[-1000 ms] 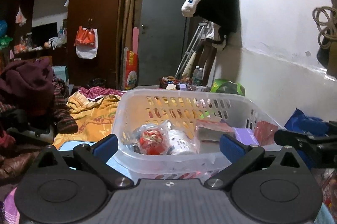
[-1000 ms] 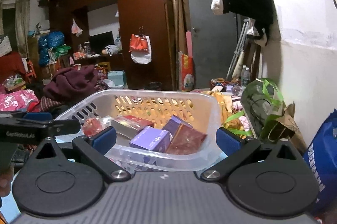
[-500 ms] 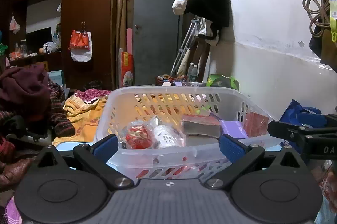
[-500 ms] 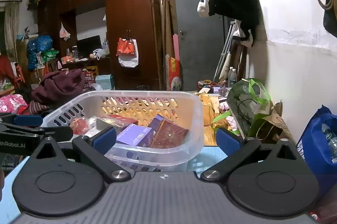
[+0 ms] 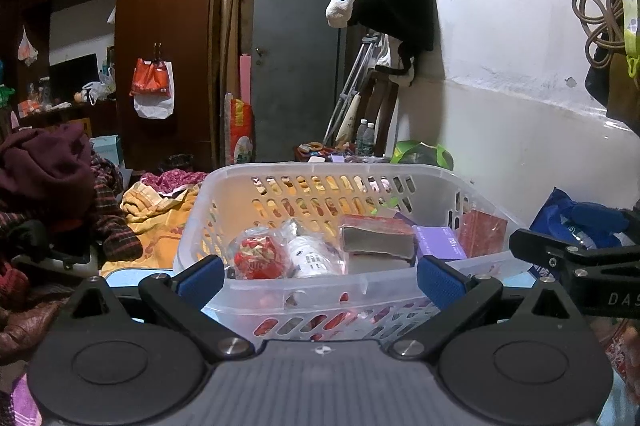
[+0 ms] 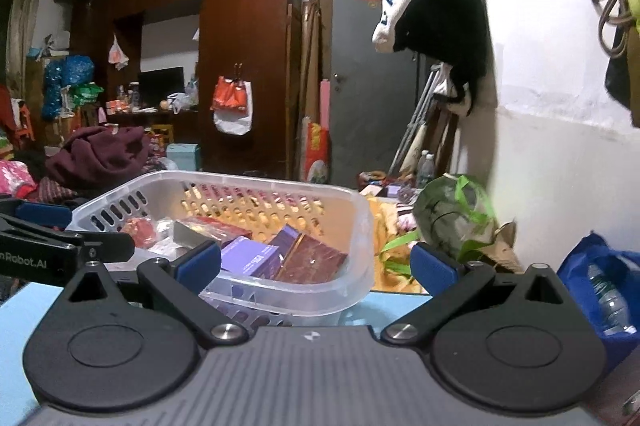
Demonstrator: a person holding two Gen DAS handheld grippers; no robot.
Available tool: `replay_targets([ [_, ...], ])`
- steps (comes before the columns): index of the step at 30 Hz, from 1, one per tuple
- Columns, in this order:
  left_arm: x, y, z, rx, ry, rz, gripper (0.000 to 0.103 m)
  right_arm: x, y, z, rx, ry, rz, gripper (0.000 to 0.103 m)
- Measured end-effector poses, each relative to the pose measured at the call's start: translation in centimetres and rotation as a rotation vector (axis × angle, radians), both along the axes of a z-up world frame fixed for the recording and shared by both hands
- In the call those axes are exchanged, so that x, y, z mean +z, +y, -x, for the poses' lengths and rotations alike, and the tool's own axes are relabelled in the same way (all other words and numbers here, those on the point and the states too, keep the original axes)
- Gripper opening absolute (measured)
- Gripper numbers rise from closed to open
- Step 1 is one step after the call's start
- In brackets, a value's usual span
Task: Organize objects
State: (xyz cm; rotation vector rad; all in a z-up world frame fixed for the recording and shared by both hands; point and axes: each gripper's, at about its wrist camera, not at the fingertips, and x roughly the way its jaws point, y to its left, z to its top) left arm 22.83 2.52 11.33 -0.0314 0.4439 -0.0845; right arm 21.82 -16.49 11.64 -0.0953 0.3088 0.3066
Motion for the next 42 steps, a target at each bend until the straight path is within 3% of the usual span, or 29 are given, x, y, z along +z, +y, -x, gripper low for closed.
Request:
replay_targets([
  [14, 0.4, 0.0, 1.2, 0.014, 0.005, -0.009, 0.103, -0.1, -0.4, -0.5, 0.014, 0.068, -0.020, 0.103],
  [42, -0.3, 0.4, 1.7, 0.057, 0.023, 0.005, 0.103, -0.7, -0.5, -0.4, 0.069, 0.100, -0.064, 0.103],
])
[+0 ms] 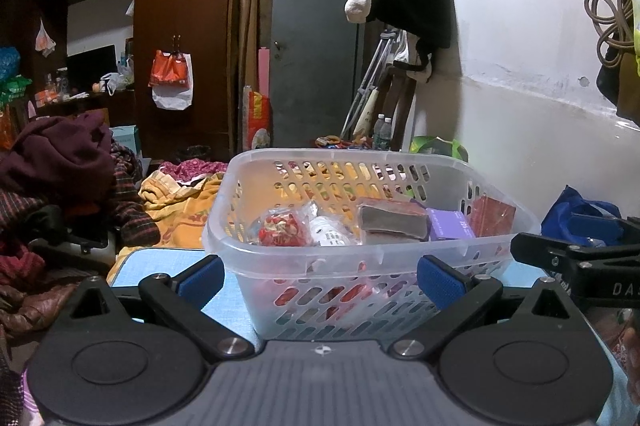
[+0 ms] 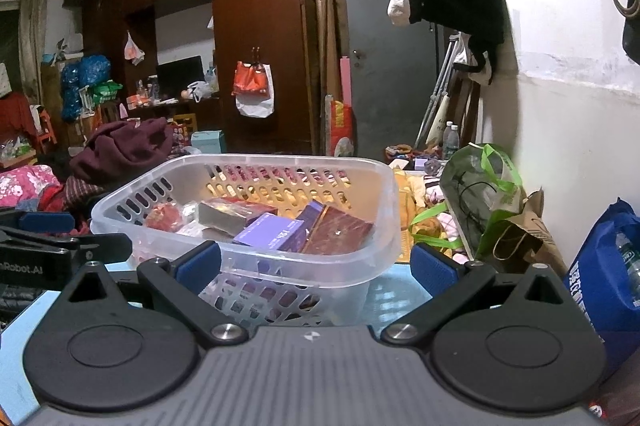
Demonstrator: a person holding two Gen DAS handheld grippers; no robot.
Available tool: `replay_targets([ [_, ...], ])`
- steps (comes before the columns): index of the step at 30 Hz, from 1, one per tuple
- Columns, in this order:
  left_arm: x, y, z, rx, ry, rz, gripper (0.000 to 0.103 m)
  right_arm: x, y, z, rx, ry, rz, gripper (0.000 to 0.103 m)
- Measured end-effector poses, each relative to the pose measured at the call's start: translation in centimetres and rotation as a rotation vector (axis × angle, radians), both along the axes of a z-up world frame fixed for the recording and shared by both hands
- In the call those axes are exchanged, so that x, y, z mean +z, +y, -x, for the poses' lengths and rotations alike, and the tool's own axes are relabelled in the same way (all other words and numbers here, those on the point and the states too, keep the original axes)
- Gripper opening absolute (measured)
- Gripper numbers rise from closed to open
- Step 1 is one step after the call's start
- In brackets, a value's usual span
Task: Organize objects
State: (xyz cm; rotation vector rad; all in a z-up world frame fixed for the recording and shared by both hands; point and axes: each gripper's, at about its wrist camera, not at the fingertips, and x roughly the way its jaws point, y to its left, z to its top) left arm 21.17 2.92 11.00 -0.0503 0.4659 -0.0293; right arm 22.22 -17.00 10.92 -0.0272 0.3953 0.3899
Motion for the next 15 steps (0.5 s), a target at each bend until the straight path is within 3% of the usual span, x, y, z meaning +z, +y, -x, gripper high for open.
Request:
replay_targets([
  [15, 0.12, 0.02, 0.15, 0.010, -0.010, -0.004, 0.103, -0.31, 0.72, 0.57, 0.019, -0.032, 0.049, 0.103],
])
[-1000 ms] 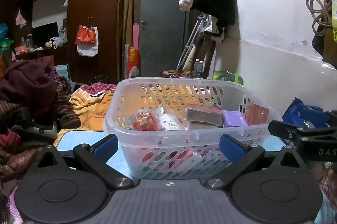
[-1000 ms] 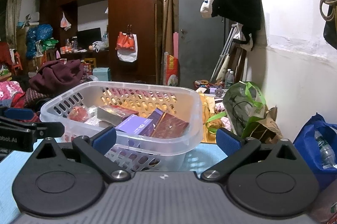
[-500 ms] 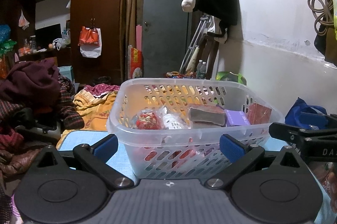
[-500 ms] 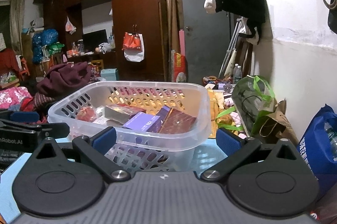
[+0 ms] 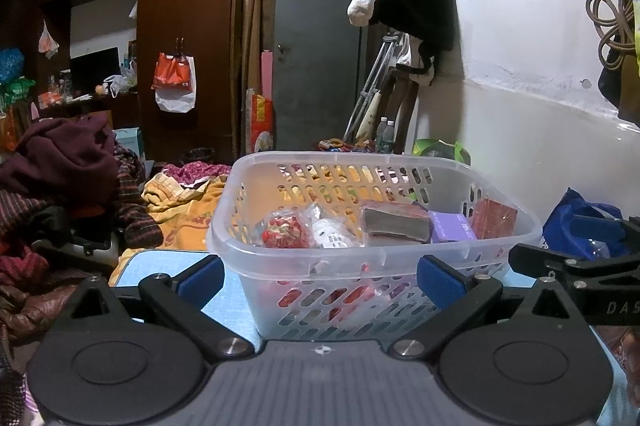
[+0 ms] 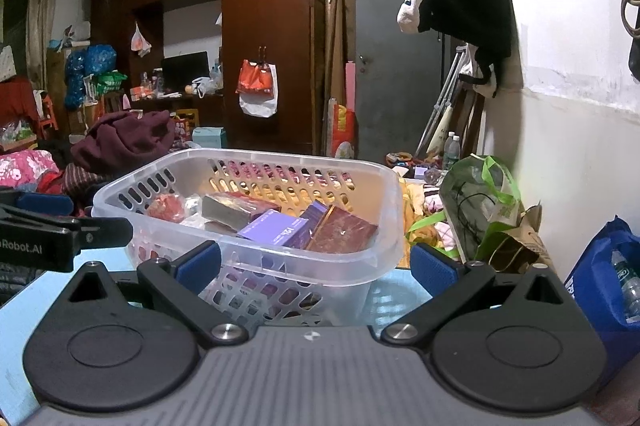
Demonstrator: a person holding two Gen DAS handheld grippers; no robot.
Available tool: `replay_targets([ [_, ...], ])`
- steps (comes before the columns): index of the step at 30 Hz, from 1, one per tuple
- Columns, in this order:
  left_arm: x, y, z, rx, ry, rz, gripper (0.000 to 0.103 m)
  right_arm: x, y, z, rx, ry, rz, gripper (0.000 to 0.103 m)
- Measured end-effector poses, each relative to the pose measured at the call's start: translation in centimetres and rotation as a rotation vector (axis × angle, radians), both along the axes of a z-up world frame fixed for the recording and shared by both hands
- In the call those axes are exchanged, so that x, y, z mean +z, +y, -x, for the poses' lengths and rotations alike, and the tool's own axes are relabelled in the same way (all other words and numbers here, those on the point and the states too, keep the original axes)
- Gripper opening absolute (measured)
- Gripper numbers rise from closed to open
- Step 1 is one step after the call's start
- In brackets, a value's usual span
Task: Organize objects
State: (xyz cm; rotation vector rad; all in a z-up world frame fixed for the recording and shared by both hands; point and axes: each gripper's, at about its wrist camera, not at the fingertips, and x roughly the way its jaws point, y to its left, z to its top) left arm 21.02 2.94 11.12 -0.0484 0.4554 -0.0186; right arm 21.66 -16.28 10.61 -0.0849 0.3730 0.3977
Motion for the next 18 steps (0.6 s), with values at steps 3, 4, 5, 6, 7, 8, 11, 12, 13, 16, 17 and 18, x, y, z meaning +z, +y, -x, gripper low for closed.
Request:
replay_targets([
  [3, -0.05, -0.04, -0.01, 0.002, 0.000, -0.005, 0.103, -0.04, -0.11, -0.14, 0.003, -0.001, 0.002, 0.103],
  [4, -0.09, -0.03, 0.00, 0.002, 0.000, -0.005, 0.103, -0.05, -0.13, -0.16, 0.002, -0.001, 0.002, 0.103],
  [5, -0.15, -0.01, -0.02, 0.001, 0.002, -0.005, 0.103, -0.05, -0.11, -0.14, 0.002, -0.001, 0.001, 0.103],
  [6, -0.20, -0.02, -0.04, 0.001, 0.004, -0.005, 0.103, -0.05, -0.12, -0.14, 0.003, 0.000, 0.001, 0.103],
  [7, -0.23, -0.02, -0.03, 0.001, 0.005, -0.005, 0.103, -0.05, -0.12, -0.14, 0.003, 0.000, 0.000, 0.103],
  [8, -0.22, 0.03, -0.03, 0.003, 0.006, -0.004, 0.103, -0.06, -0.14, -0.16, 0.003, 0.001, -0.001, 0.103],
  [11, -0.28, 0.13, -0.09, 0.004, 0.008, 0.004, 0.103, -0.05, -0.11, -0.14, 0.004, 0.000, 0.000, 0.103],
  [12, -0.27, 0.17, -0.08, 0.005, 0.007, 0.008, 0.103, -0.05, -0.10, -0.14, 0.003, 0.000, 0.000, 0.103],
  [13, -0.26, 0.25, -0.02, 0.004, 0.005, 0.013, 0.103, -0.05, -0.10, -0.14, 0.003, 0.000, 0.001, 0.103],
  [16, -0.21, 0.19, 0.19, -0.002, -0.009, 0.019, 0.103, -0.07, -0.12, -0.15, 0.003, -0.001, 0.003, 0.103],
  [17, -0.14, 0.20, 0.33, -0.002, -0.016, 0.015, 0.103, -0.05, -0.13, -0.15, 0.003, -0.001, 0.001, 0.103],
  [18, -0.05, 0.23, 0.46, -0.002, -0.021, 0.013, 0.103, -0.05, -0.13, -0.14, 0.003, 0.000, 0.001, 0.103],
])
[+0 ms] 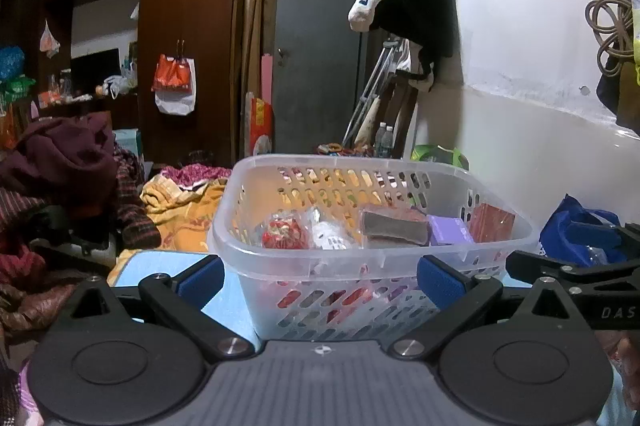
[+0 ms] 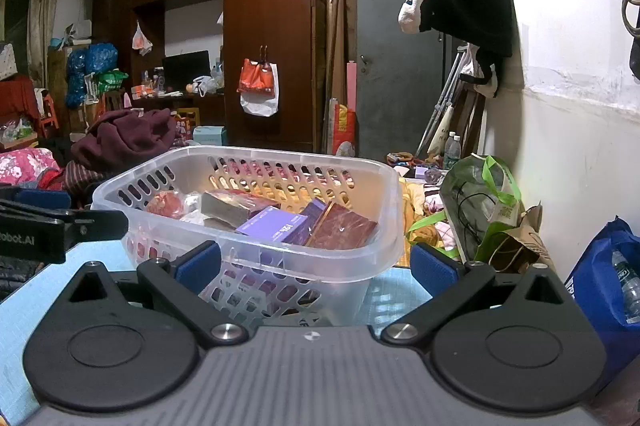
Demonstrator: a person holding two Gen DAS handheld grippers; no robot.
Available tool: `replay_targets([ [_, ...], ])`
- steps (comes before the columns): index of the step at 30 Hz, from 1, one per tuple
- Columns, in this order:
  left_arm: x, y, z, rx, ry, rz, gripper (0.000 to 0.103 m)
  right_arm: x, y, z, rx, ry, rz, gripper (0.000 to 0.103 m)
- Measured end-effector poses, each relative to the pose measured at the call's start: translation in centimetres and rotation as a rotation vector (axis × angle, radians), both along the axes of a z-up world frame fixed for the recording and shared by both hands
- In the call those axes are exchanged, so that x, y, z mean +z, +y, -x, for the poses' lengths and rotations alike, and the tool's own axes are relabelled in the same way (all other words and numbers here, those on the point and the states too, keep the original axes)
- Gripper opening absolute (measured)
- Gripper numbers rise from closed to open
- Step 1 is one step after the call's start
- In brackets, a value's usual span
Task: Organize objects
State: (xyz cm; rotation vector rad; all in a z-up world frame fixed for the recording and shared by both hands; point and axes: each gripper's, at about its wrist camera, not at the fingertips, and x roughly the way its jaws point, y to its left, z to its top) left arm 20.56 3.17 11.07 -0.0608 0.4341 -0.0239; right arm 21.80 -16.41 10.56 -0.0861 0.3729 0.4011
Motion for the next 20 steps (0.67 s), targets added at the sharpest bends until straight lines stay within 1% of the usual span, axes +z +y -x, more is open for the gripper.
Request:
replay_targets([
  [5, 0.4, -0.1, 0.3, -0.025, -0.020, 0.004, 0.103, -0.1, 0.0, 0.0, 0.001, 0.001, 0.000, 0.103],
  [9, 0.2, -0.7, 0.3, -0.016, -0.027, -0.029, 0.103, -0.1, 0.1, 0.0, 0.001, 0.000, -0.001, 0.103],
  [13, 0.0, -1.1, 0.3, -0.009, -0.015, -0.063, 0.103, -0.1, 0.0, 0.0, 0.001, 0.002, -0.001, 0.103],
  [14, 0.0, -1.3, 0.2, -0.005, 0.007, -0.073, 0.103, -0.3, 0.1, 0.0, 0.001, 0.003, -0.003, 0.103],
  [15, 0.0, -1.4, 0.2, -0.008, 0.011, -0.080, 0.103, -0.4, 0.0, 0.0, 0.001, 0.004, -0.004, 0.103],
  [20, 0.2, -1.9, 0.9, -0.023, -0.027, -0.098, 0.103, -0.8, 0.1, 0.1, 0.001, 0.006, -0.006, 0.103],
])
